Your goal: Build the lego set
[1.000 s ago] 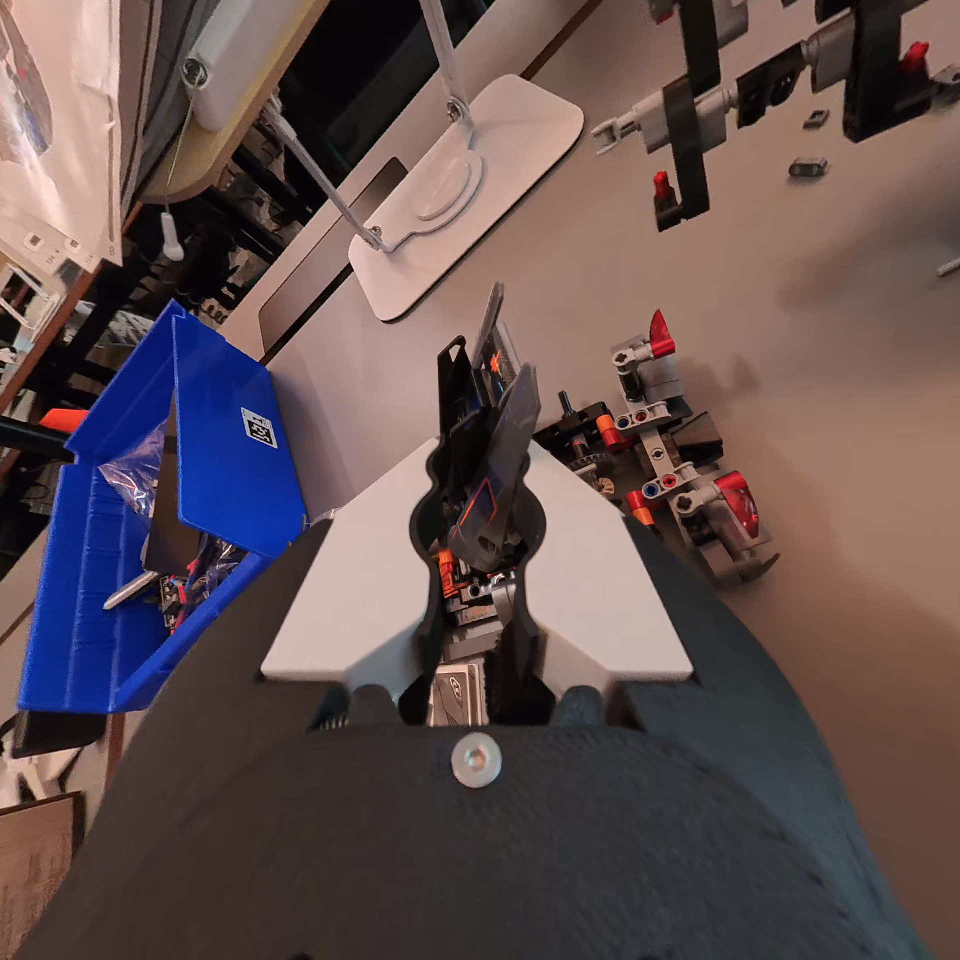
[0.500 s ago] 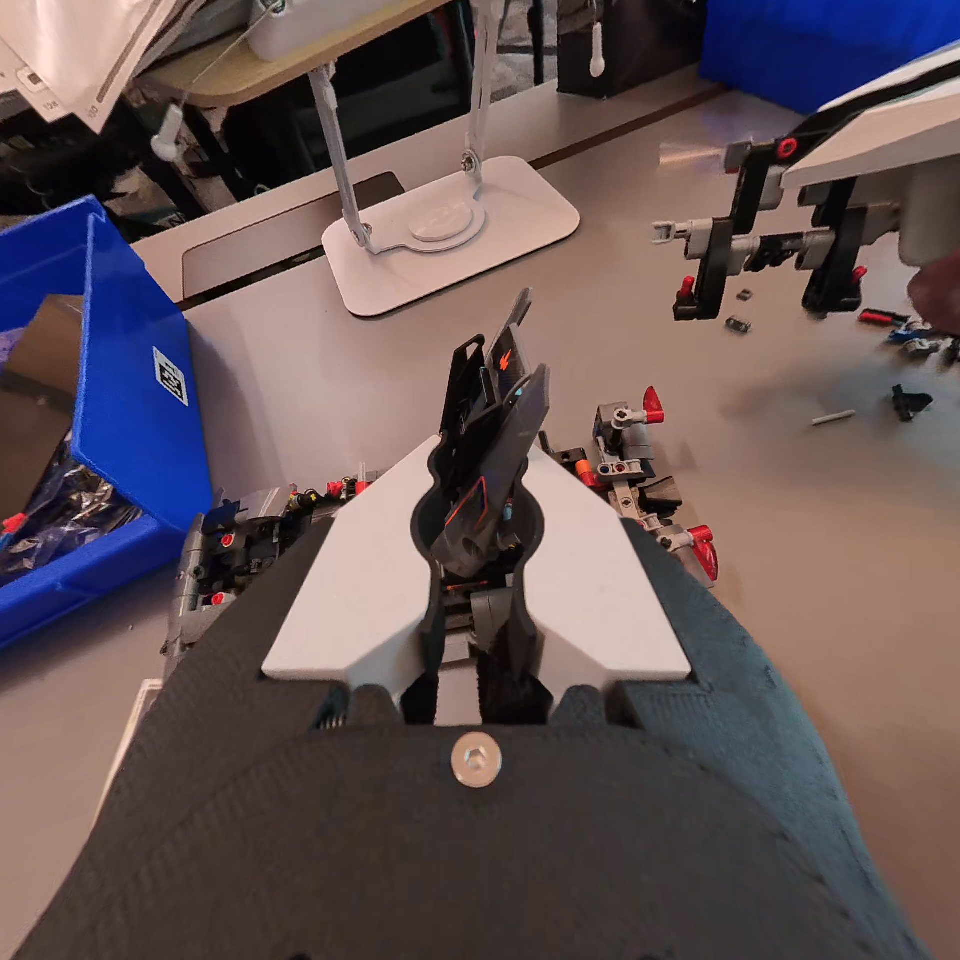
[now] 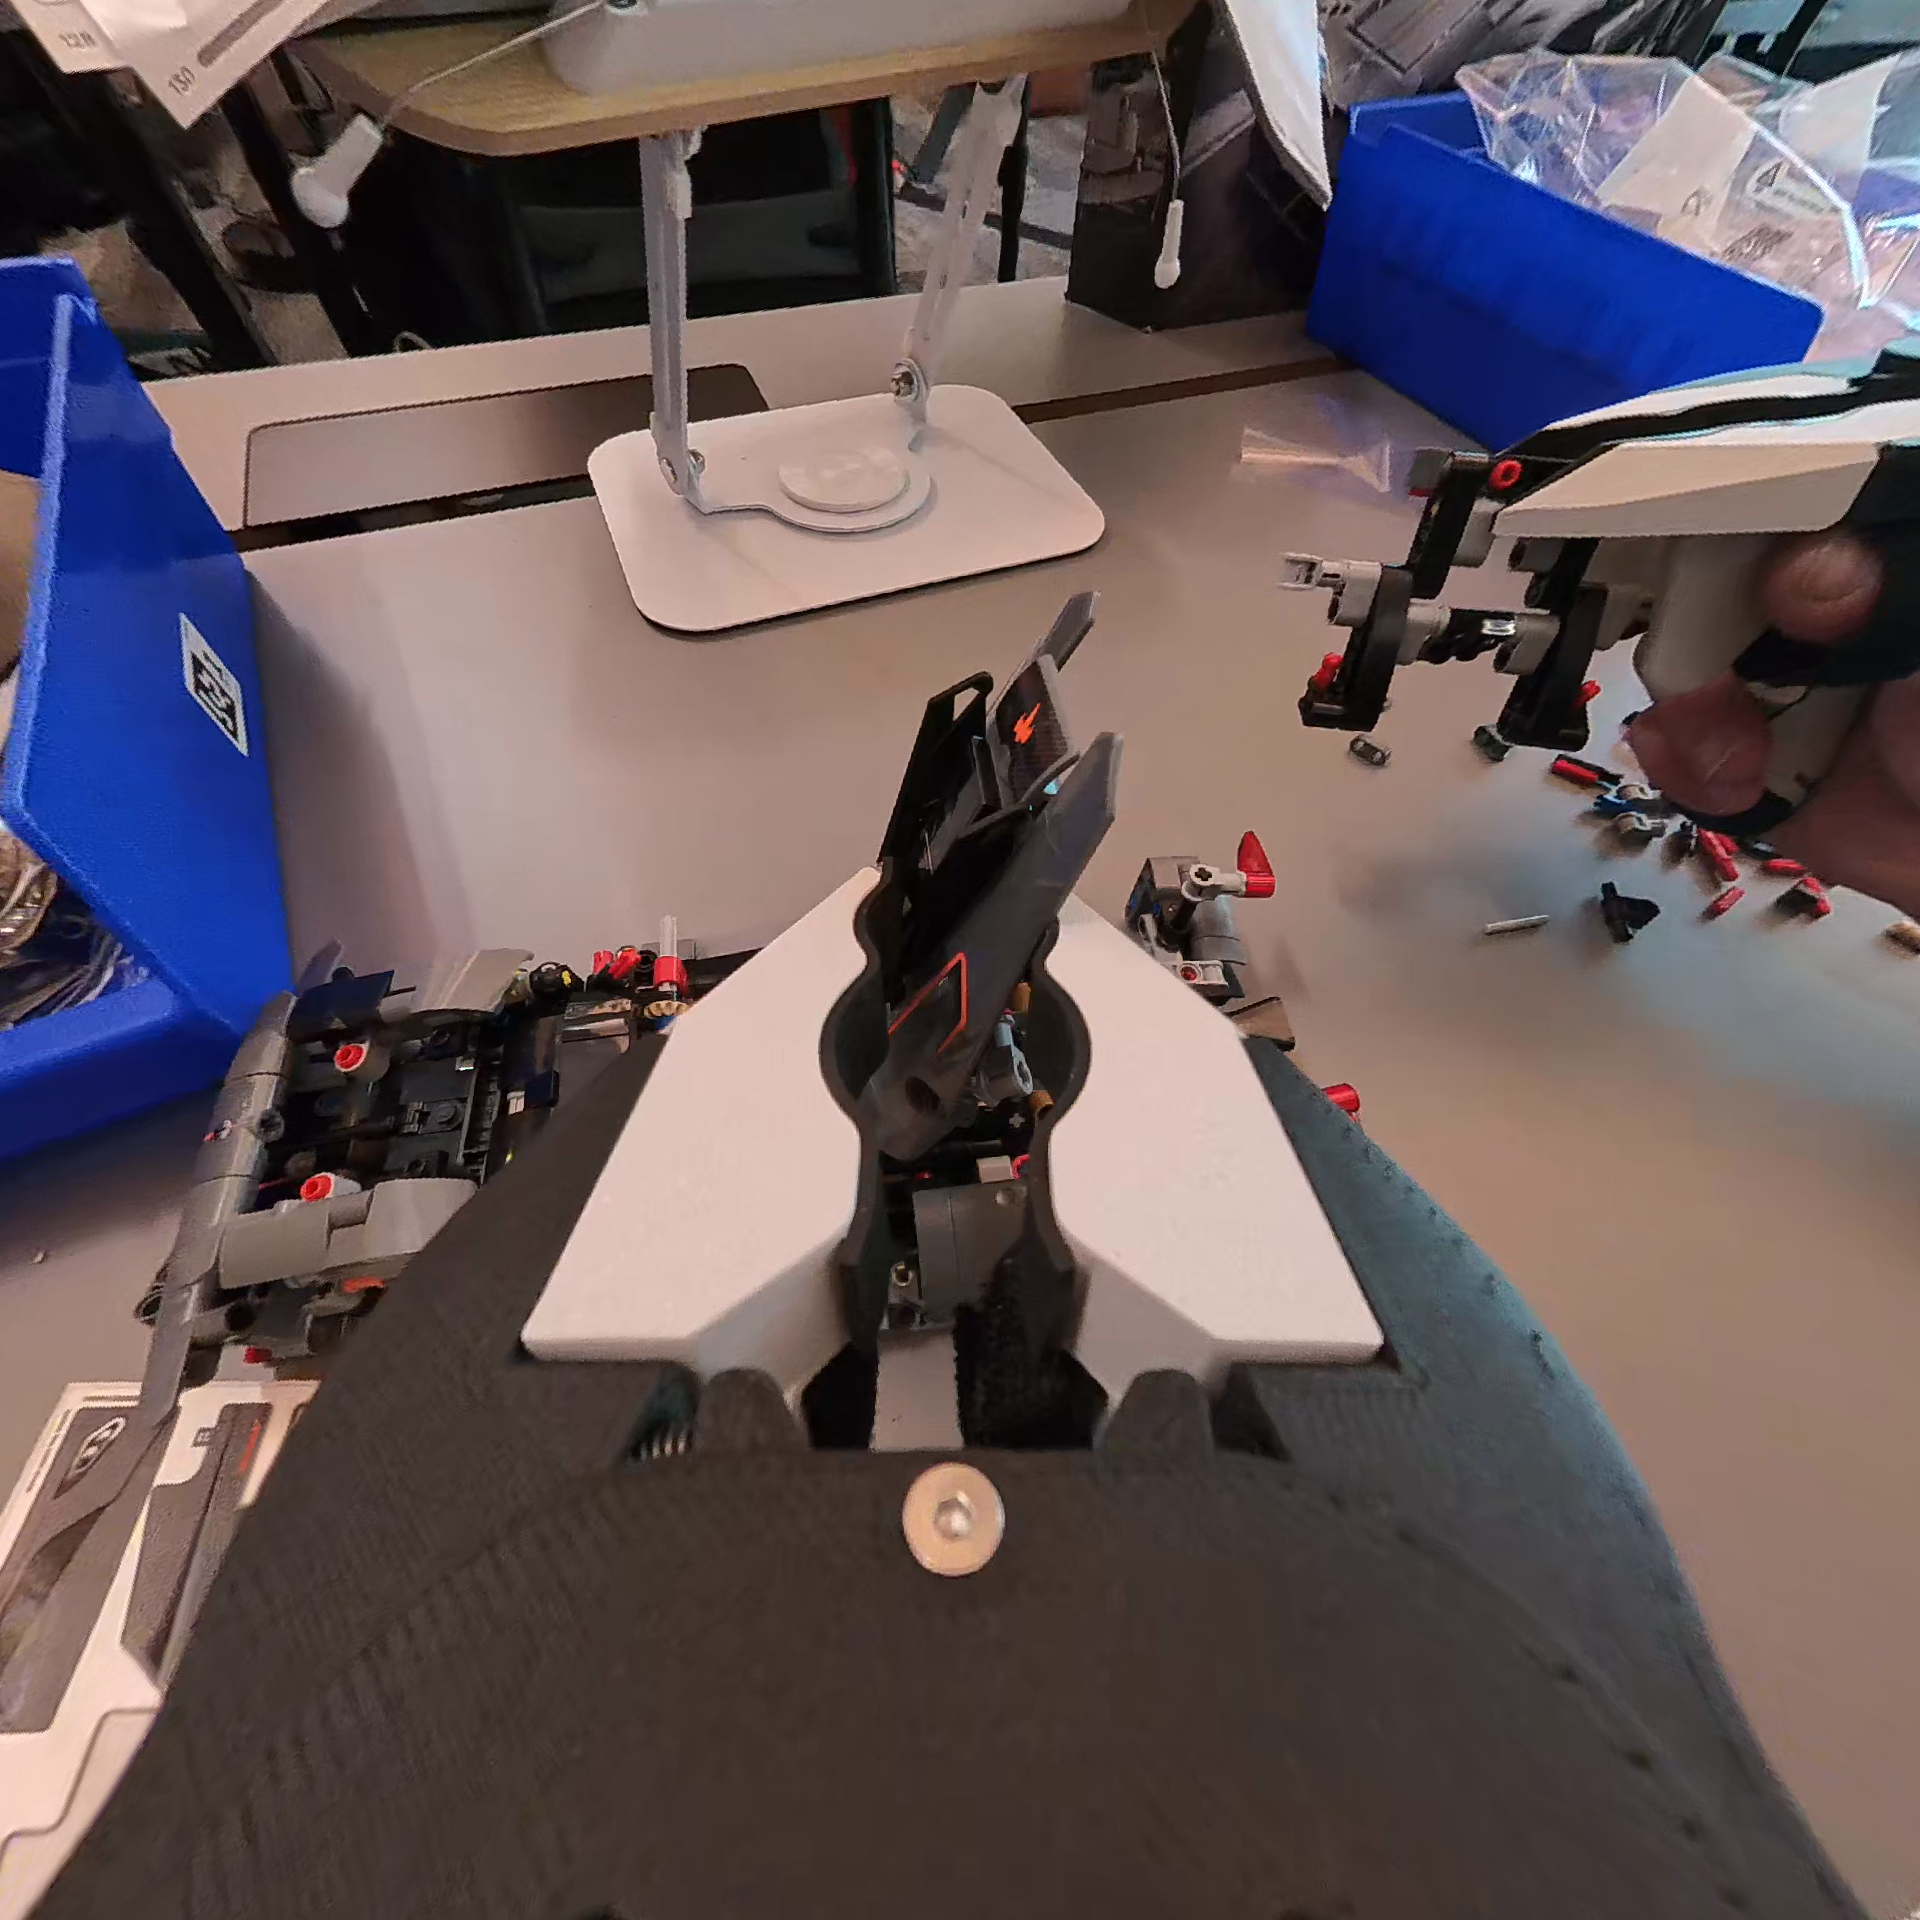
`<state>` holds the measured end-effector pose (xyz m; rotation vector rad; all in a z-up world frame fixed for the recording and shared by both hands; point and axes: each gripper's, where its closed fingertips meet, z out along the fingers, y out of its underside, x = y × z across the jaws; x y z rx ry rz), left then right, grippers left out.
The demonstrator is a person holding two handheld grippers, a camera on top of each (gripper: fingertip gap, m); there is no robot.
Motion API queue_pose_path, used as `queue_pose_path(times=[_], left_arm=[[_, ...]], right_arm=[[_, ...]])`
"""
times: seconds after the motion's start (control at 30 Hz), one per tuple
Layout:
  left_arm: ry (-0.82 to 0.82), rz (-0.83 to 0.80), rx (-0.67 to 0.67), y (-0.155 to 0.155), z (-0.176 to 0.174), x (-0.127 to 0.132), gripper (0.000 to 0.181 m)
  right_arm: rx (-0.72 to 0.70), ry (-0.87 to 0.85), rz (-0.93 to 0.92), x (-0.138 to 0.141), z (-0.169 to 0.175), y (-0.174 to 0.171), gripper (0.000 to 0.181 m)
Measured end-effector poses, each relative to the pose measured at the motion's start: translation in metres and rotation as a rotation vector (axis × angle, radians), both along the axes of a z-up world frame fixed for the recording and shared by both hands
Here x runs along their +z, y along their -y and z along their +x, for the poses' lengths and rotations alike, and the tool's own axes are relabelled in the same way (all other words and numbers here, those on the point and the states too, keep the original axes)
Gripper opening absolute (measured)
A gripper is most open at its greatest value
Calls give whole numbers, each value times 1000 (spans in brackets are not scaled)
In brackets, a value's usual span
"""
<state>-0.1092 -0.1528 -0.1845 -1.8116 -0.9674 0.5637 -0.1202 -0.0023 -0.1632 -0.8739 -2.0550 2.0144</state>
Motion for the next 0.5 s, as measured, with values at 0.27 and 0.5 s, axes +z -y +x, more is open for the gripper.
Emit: queue_pose_path(times=[0.27, 0.5], left_arm=[[4, 47, -16, 0, 3, 0, 20], [-14, 39, -62, -2, 10, -1, 22]], right_arm=[[3, 0, -2, 0, 0, 0, 14], [5, -1, -3, 1, 1, 1, 14]])
